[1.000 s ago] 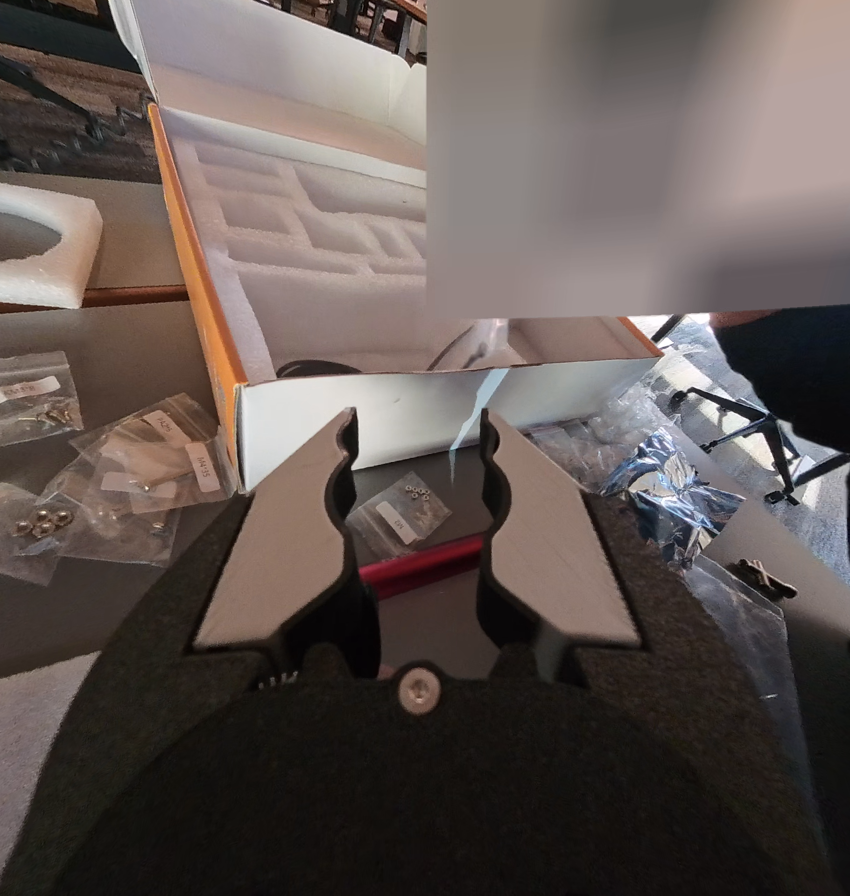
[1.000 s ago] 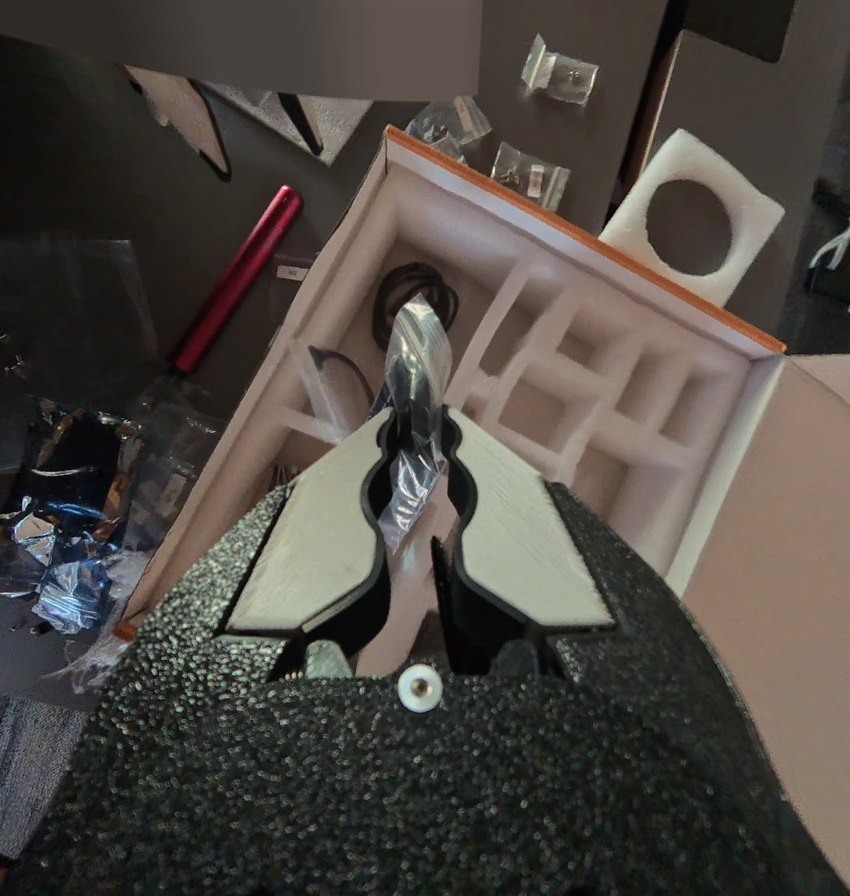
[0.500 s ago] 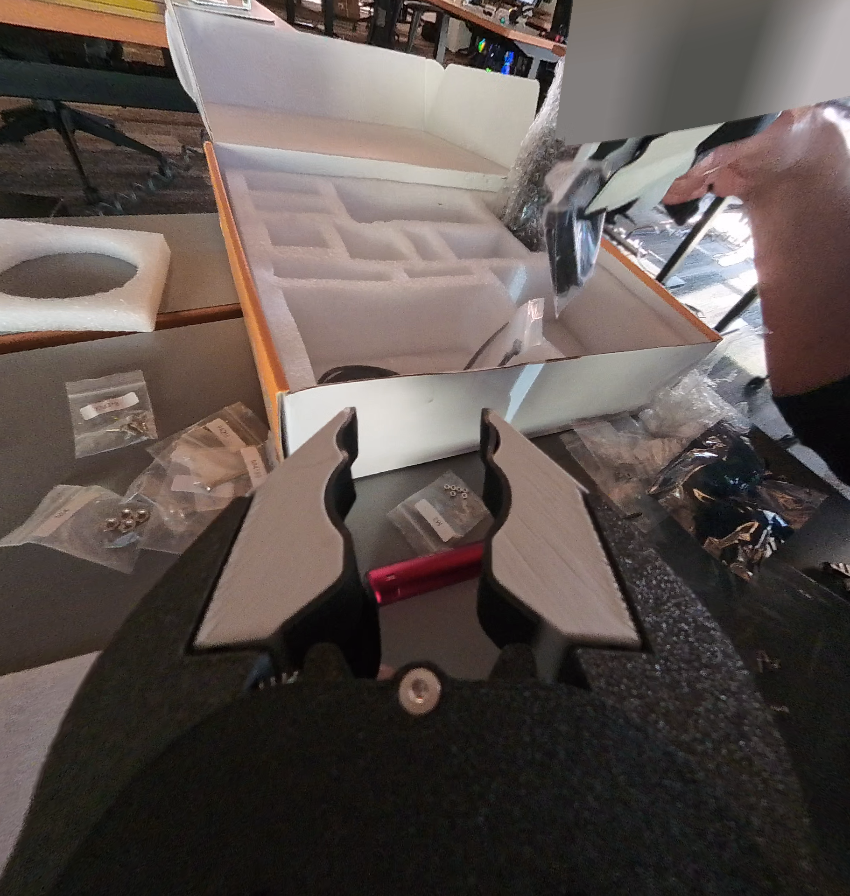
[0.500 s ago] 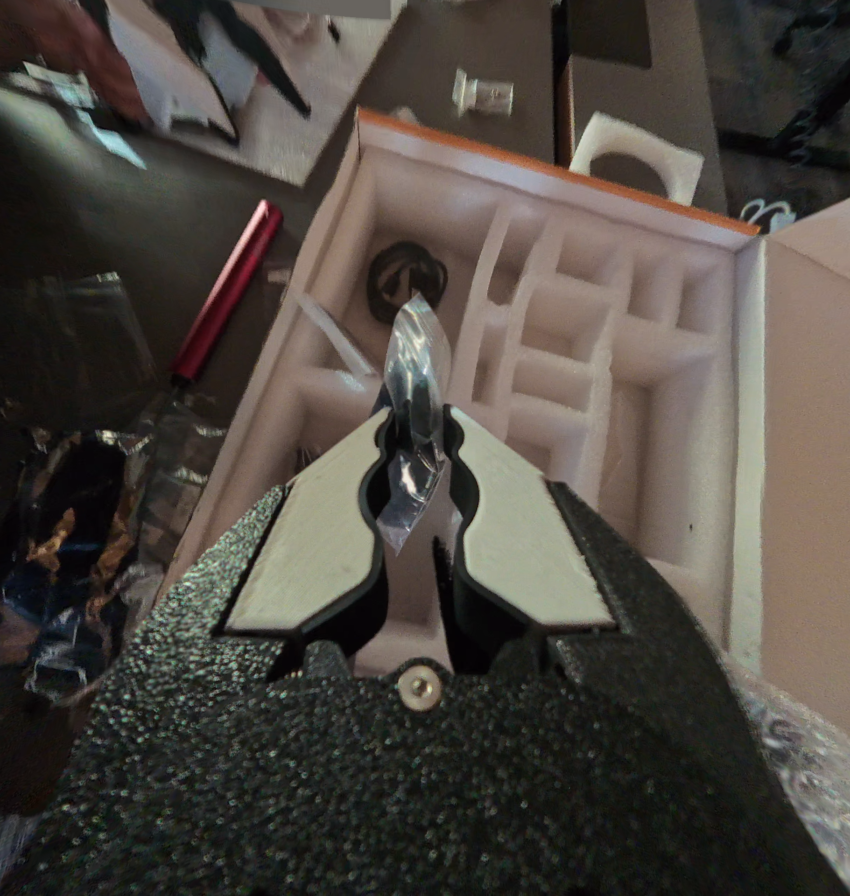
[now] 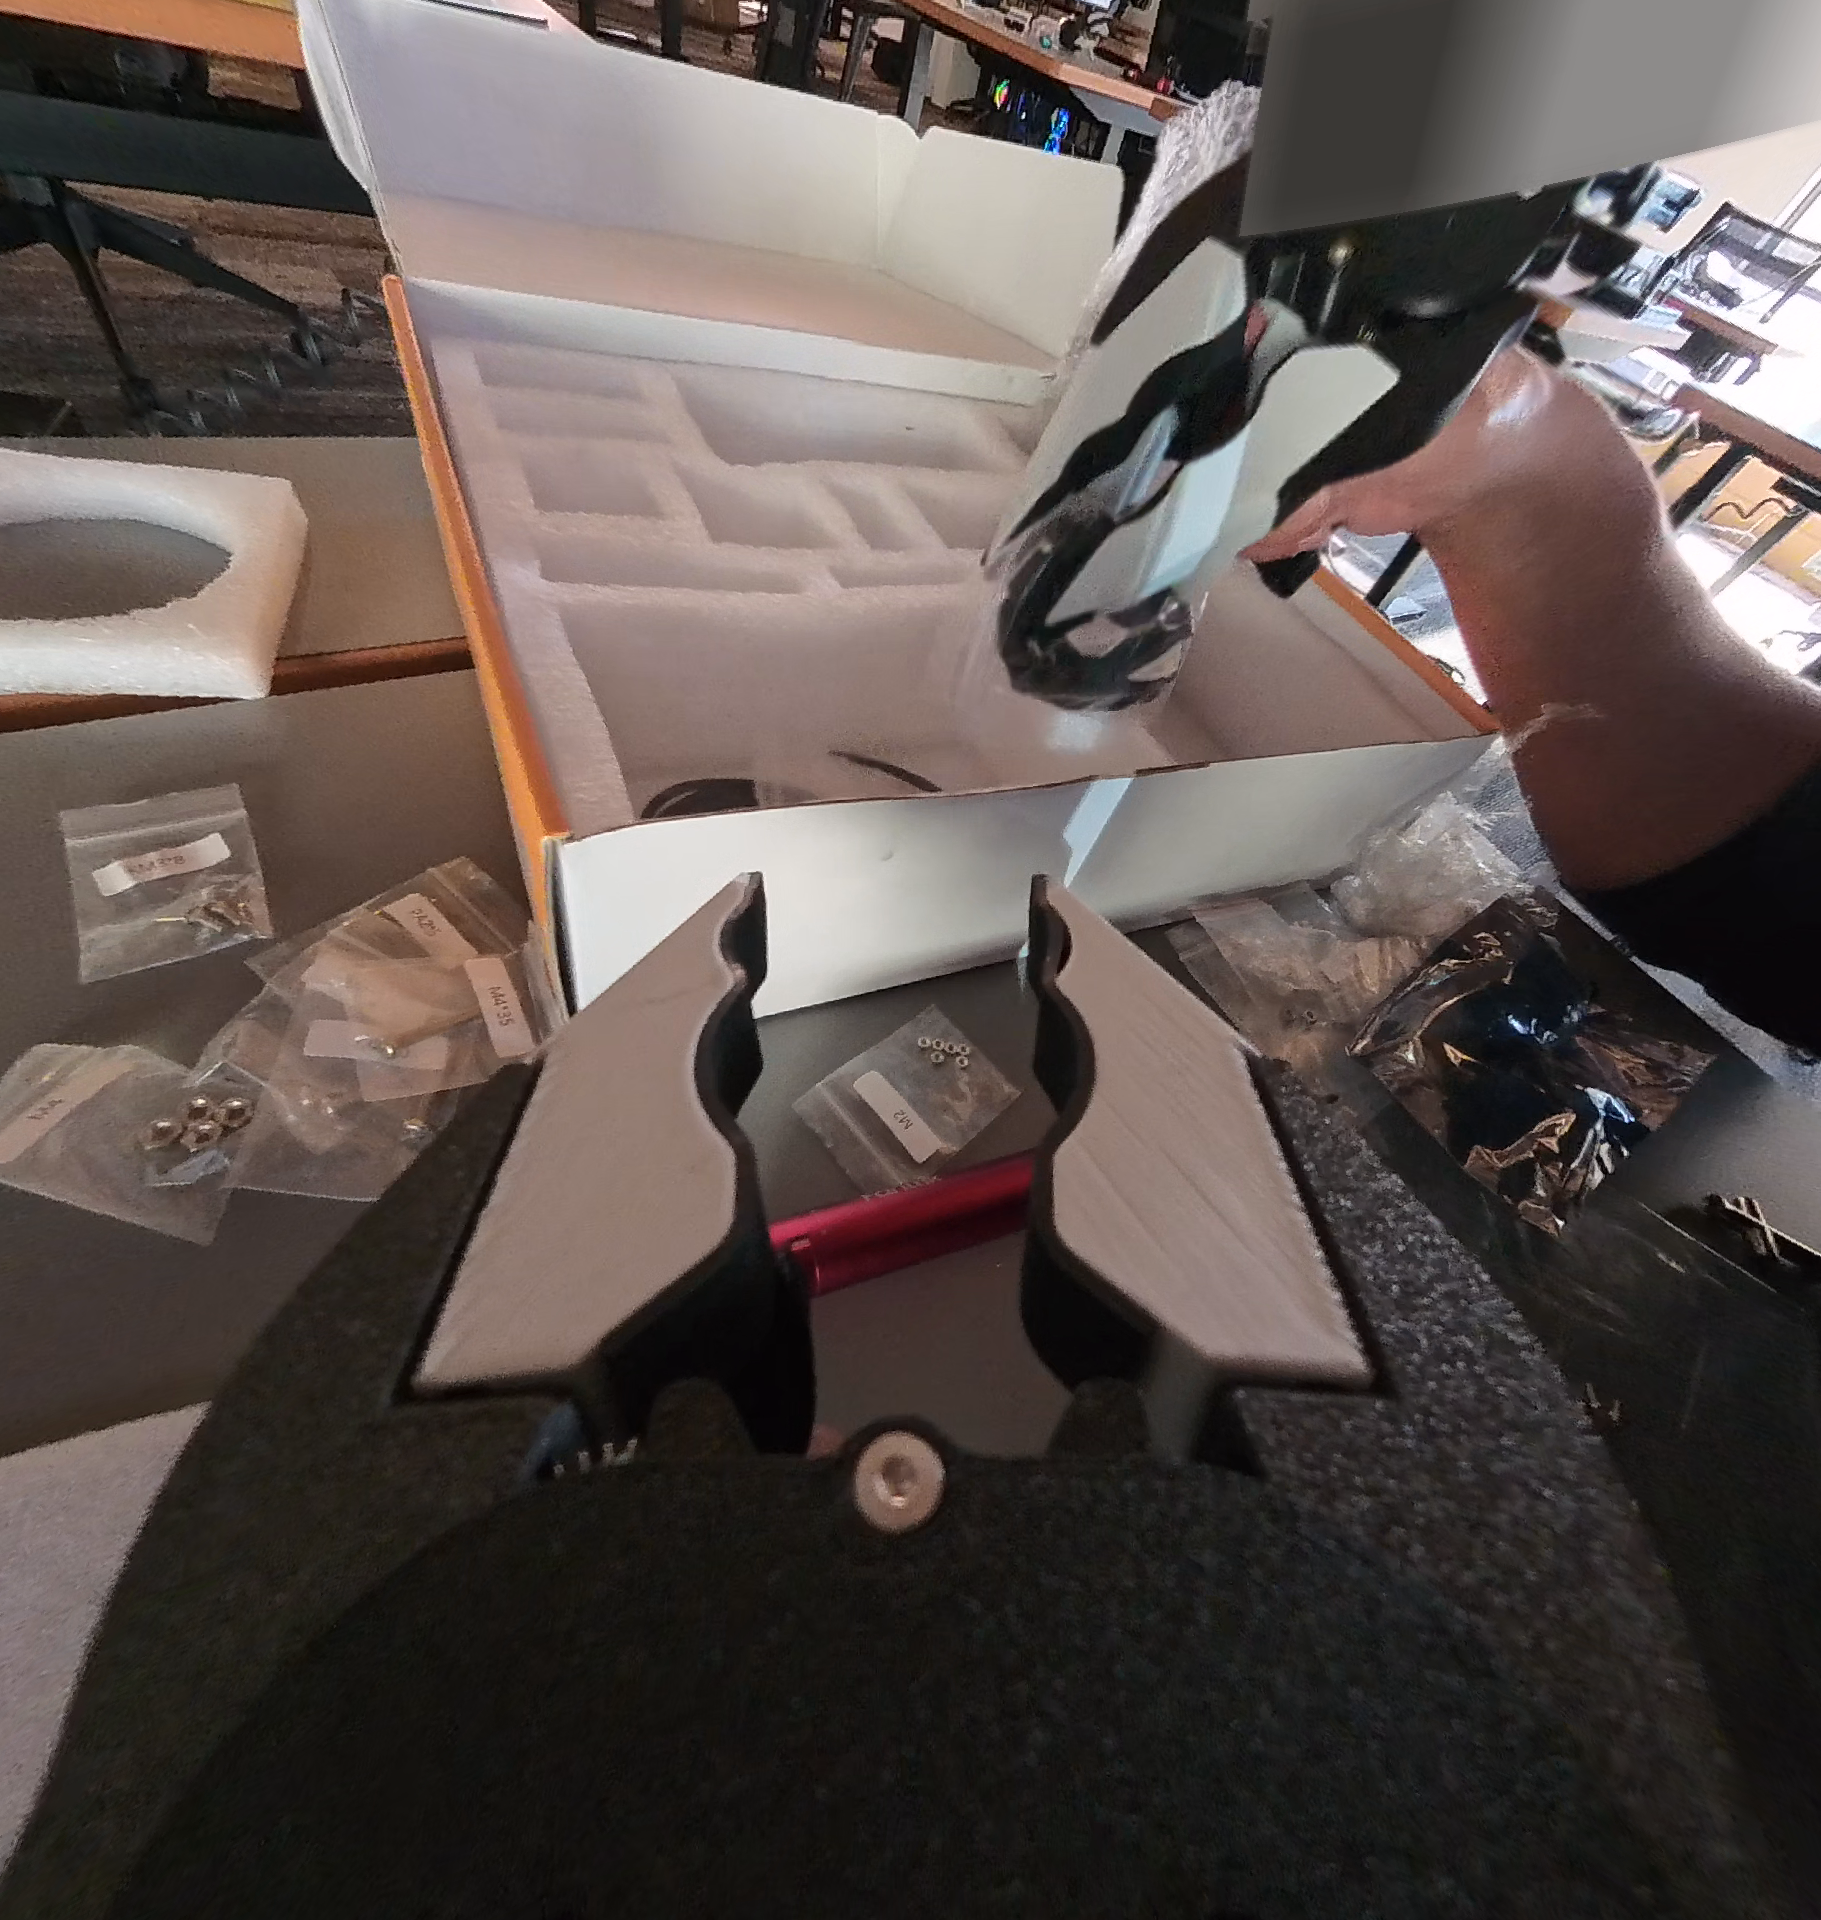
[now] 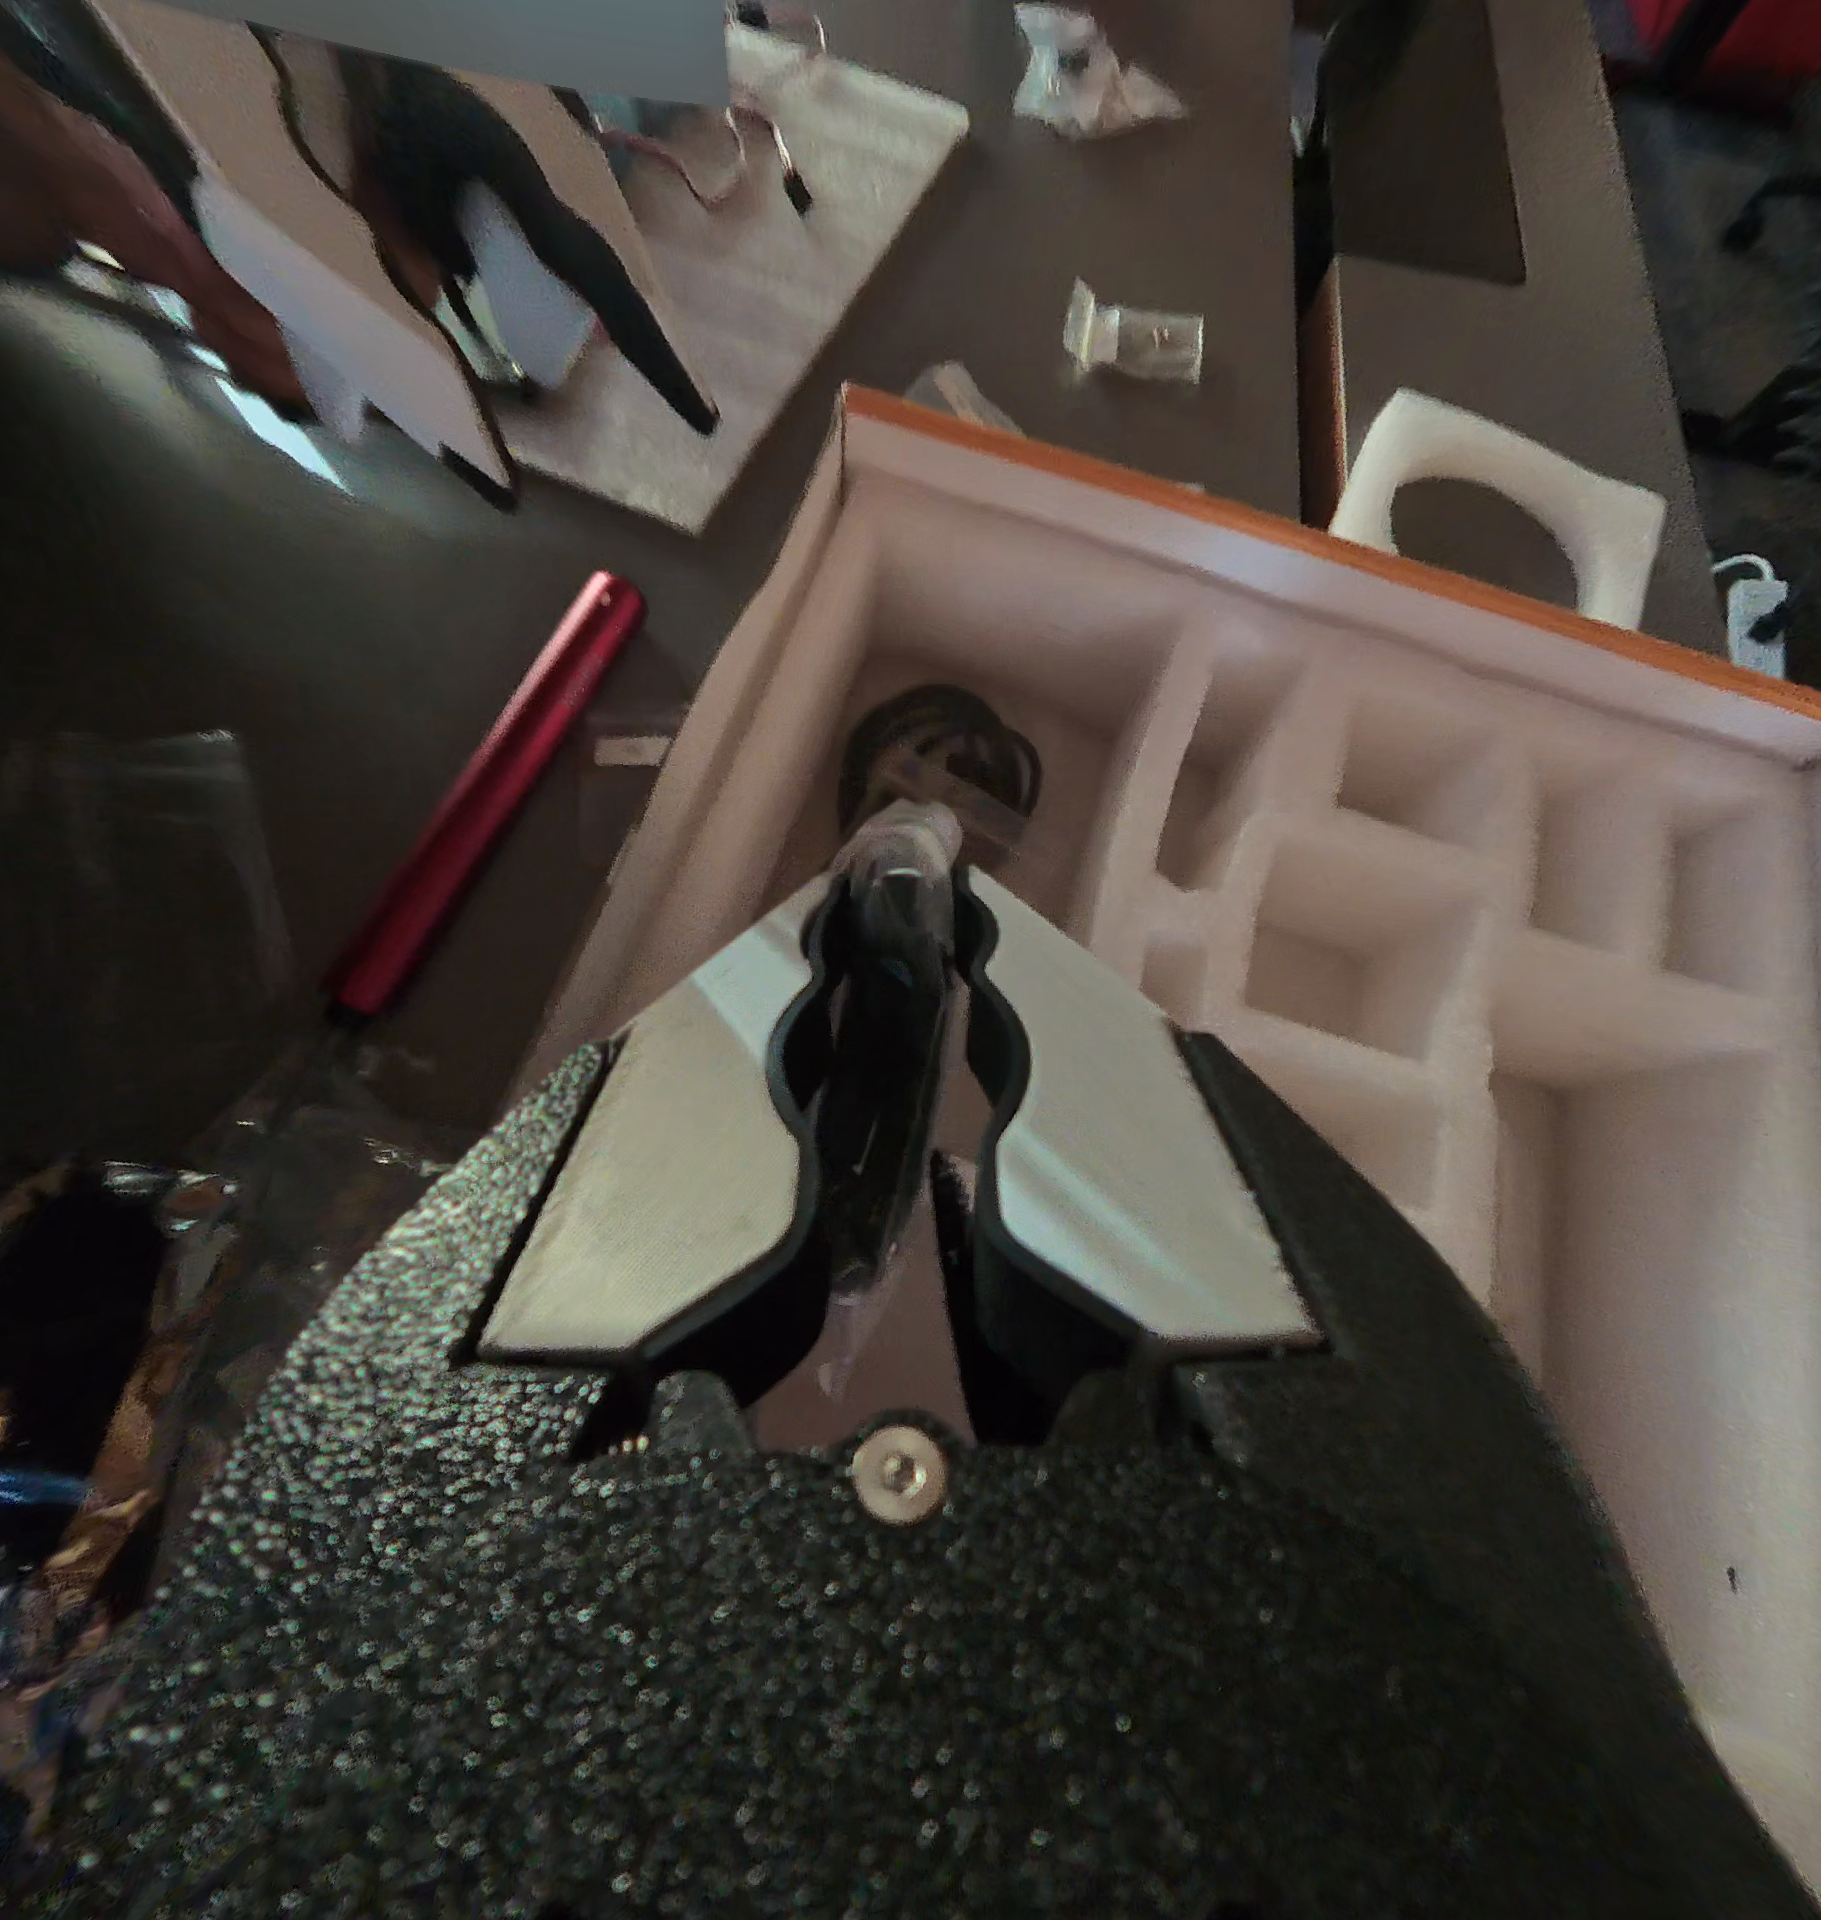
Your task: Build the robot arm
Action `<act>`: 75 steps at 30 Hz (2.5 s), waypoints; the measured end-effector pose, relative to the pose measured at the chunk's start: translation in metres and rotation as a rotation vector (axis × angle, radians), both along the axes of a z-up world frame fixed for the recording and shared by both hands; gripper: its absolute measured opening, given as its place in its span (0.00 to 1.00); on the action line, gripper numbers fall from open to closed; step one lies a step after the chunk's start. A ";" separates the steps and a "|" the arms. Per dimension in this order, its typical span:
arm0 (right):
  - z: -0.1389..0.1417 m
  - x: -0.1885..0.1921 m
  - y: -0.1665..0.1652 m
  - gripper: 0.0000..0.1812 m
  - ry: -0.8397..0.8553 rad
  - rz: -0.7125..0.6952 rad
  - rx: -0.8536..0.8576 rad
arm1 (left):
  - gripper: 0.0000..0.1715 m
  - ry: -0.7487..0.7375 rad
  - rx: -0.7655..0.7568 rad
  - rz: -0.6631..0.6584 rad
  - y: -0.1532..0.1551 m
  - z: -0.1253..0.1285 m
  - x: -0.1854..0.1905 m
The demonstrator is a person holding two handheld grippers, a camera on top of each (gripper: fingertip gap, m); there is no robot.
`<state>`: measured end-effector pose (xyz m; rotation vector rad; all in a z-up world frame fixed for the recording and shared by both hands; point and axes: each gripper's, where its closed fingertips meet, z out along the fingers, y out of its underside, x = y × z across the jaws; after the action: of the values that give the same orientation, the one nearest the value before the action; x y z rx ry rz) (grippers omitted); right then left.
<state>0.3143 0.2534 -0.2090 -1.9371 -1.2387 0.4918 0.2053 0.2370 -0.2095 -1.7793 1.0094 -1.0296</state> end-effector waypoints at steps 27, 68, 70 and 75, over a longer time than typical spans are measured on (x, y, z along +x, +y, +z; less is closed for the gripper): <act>0.077 -0.009 -0.167 0.20 0.187 -0.544 0.019 | 0.29 -0.004 0.059 0.036 -0.066 0.016 -0.043; -0.038 -0.372 -0.164 0.22 0.264 -0.339 -0.084 | 0.32 -0.008 0.041 -0.146 -0.141 -0.007 -0.418; -0.055 -0.382 -0.164 0.22 0.185 -0.323 -0.104 | 0.32 -0.041 0.008 -0.104 -0.130 -0.013 -0.437; -0.075 -0.375 -0.163 0.20 0.004 -0.272 -0.038 | 0.32 -0.128 -0.142 0.042 -0.125 -0.021 -0.467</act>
<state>-0.0605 0.0907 -0.2844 -2.0949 -0.9496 0.3796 -0.2616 0.1119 -0.2303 -1.8146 0.8347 -1.1987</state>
